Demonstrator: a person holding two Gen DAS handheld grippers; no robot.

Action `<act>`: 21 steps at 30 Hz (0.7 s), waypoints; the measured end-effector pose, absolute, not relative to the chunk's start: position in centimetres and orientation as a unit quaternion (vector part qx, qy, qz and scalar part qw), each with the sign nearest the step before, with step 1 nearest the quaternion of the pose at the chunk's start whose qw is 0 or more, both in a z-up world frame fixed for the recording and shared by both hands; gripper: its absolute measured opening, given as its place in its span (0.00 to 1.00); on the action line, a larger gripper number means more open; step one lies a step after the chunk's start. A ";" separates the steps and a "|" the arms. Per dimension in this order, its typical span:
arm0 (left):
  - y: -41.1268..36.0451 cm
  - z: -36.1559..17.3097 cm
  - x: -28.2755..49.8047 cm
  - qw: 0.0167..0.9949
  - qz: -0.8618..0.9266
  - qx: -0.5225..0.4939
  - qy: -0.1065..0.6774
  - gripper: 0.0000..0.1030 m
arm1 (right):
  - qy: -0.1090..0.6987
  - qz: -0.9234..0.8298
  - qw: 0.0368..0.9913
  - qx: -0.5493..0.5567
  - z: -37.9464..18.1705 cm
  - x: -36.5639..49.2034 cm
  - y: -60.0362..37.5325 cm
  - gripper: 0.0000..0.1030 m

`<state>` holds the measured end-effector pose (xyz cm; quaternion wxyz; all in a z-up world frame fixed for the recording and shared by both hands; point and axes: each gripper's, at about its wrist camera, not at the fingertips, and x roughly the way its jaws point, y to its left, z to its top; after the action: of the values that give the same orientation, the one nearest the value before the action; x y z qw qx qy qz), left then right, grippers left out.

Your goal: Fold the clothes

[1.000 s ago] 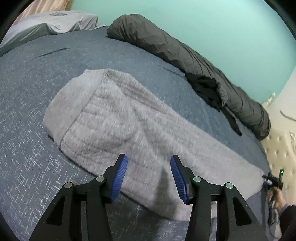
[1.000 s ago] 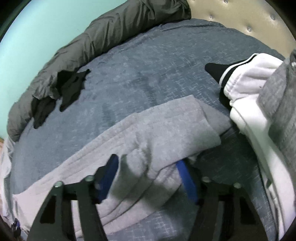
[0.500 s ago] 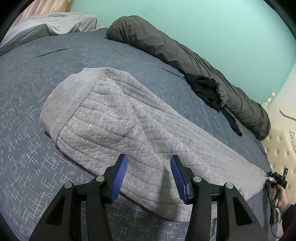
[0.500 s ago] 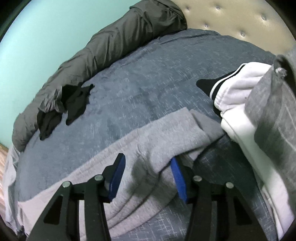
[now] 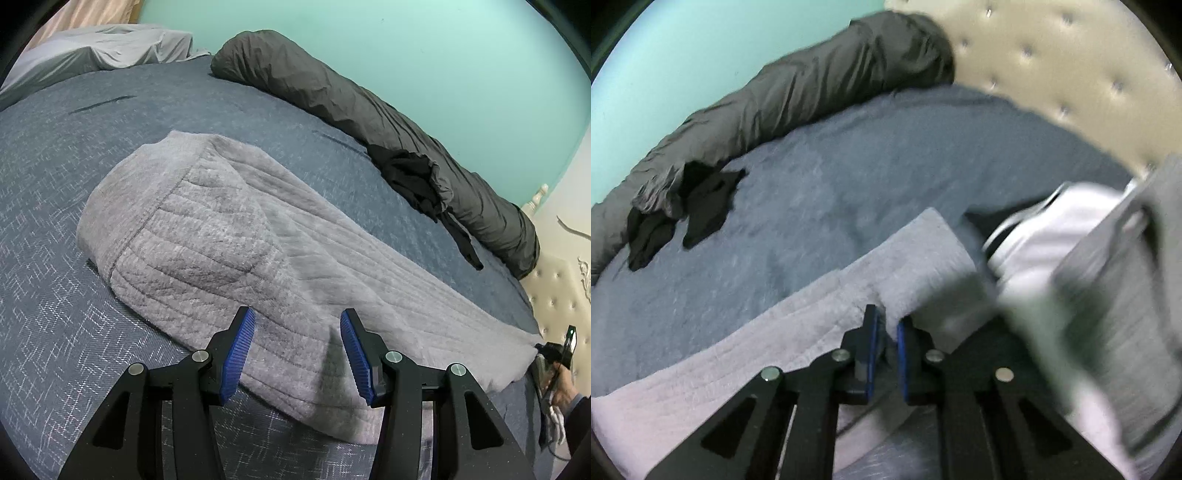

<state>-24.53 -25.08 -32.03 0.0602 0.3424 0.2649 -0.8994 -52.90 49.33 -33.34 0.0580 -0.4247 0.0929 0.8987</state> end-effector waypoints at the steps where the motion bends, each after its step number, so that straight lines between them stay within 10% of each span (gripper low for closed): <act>1: -25.0 -32.0 -24.5 0.060 -0.899 0.343 0.264 0.51 | 0.082 0.900 0.069 -0.423 -33.0 -53.1 49.7 0.09; 8: -24.7 -31.9 -24.6 0.057 -0.900 0.346 0.261 0.51 | 0.035 0.887 0.089 -0.452 -34.8 -53.7 50.1 0.11; 11: -24.8 -31.9 -24.6 0.055 -0.899 0.346 0.264 0.51 | 0.002 0.885 0.097 -0.455 -35.1 -53.6 49.6 0.40; 21: -25.5 -31.3 -23.6 0.045 -0.893 0.348 0.281 0.51 | 0.036 0.927 0.101 -0.359 -29.1 -46.2 46.7 0.41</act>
<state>-23.59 -25.54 -31.34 0.0450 0.3478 0.2806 -0.8935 -46.19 46.68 -29.13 0.1009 -0.3586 0.0358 0.9273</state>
